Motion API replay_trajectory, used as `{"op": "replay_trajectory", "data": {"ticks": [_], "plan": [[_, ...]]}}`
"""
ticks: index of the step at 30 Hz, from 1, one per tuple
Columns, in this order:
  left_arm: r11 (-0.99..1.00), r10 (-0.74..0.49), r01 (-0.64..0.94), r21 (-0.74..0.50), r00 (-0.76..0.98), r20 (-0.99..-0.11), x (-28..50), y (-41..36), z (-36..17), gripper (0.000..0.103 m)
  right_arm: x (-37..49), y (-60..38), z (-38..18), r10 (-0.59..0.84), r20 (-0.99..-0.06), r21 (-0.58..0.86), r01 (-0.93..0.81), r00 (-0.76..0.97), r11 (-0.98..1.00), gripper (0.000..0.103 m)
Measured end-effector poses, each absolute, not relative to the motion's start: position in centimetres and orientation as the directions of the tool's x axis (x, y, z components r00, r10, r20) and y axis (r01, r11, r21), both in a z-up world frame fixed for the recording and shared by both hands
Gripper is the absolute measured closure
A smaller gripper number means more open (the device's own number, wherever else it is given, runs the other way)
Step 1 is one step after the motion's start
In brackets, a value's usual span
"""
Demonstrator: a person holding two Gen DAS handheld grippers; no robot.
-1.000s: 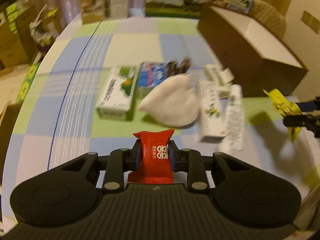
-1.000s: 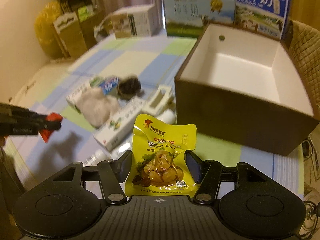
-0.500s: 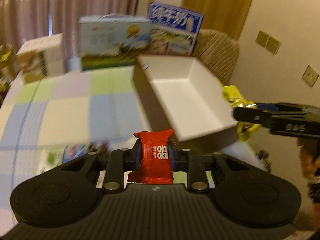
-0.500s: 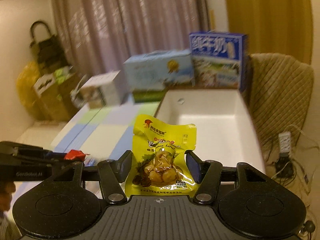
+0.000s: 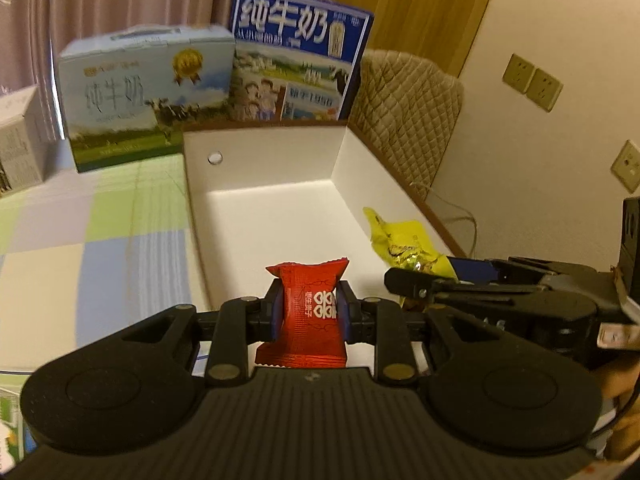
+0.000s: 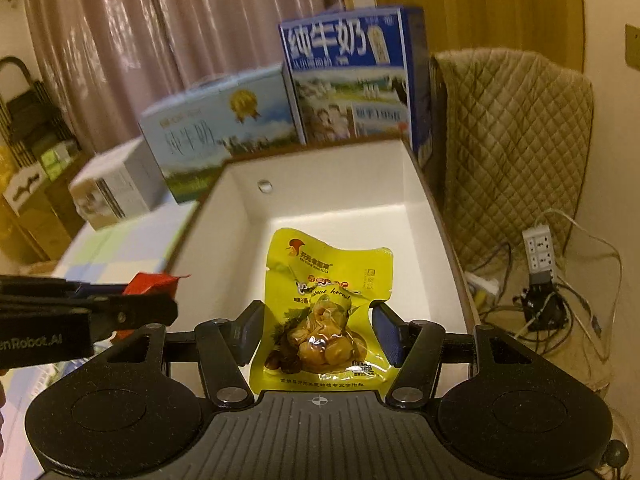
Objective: Organize objects
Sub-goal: 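Carry packet and pouch into the brown box and open both tools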
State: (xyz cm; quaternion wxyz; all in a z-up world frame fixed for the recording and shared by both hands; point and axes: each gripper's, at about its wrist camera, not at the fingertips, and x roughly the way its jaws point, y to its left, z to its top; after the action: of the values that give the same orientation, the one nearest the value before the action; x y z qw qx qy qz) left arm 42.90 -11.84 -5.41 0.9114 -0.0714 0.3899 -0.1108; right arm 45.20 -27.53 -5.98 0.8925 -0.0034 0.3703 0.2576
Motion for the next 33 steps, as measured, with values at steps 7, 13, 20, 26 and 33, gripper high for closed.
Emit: {"op": "replay_trajectory", "data": {"ticks": [7,13,20,26,33], "plan": [[0.973,-0.233,0.143,-0.184,0.624,-0.746,45.2,-13.0,-8.9,0.081,46.3,-27.3,-9.4,0.401,-0.733,0.106,-0.489,0.55,0.866,0.047],[0.976,-0.218,0.14,-0.167,0.605,-0.766,46.0,-13.7,-10.4,0.081,46.7,-26.7,-10.2,0.379,-0.754,0.07,-0.51,0.536,0.858,0.047],[0.98,-0.197,0.142,-0.139,0.595,-0.779,46.8,-14.1,-10.8,0.081,46.8,-26.0,-10.6,0.356,-0.766,0.032,-0.522,0.535,0.852,0.046],[0.98,-0.194,0.142,-0.136,0.591,-0.783,47.0,-14.2,-10.8,0.081,46.6,-25.4,-10.8,0.354,-0.763,0.006,-0.541,0.541,0.841,0.036],[0.981,-0.194,0.14,-0.137,0.593,-0.781,47.0,-14.1,-10.8,0.08,46.4,-25.5,-10.3,0.382,-0.745,0.023,-0.55,0.547,0.835,0.029]]}}
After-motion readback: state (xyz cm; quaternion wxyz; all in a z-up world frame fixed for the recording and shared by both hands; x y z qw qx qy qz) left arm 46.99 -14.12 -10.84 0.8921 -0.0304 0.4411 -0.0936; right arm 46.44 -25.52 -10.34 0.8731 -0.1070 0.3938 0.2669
